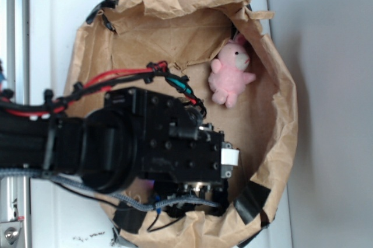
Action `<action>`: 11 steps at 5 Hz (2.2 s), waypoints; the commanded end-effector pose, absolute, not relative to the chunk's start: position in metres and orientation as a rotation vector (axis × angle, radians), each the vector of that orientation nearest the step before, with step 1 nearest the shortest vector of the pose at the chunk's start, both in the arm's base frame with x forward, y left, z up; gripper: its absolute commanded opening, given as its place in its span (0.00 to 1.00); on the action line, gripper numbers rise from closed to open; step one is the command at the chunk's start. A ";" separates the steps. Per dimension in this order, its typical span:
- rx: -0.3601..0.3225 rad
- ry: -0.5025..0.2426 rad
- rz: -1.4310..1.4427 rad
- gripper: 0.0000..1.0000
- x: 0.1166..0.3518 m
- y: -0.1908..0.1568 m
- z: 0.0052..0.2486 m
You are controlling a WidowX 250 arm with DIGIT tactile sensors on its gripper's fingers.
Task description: Grab the blue rope.
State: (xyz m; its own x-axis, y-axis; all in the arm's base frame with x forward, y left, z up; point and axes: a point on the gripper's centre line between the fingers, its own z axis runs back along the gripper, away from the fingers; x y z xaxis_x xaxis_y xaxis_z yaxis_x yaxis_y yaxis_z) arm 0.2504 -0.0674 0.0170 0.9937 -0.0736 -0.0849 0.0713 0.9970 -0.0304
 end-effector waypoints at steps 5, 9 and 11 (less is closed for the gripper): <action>-0.063 0.036 -0.004 1.00 0.218 -0.074 0.041; -0.094 -0.174 0.491 1.00 0.206 -0.076 0.058; -0.094 -0.174 0.491 1.00 0.206 -0.076 0.058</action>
State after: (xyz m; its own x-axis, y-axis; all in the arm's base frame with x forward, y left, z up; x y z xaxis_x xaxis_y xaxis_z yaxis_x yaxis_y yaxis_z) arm 0.2043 -0.0677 0.0501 0.8722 0.4749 0.1168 -0.4645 0.8792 -0.1063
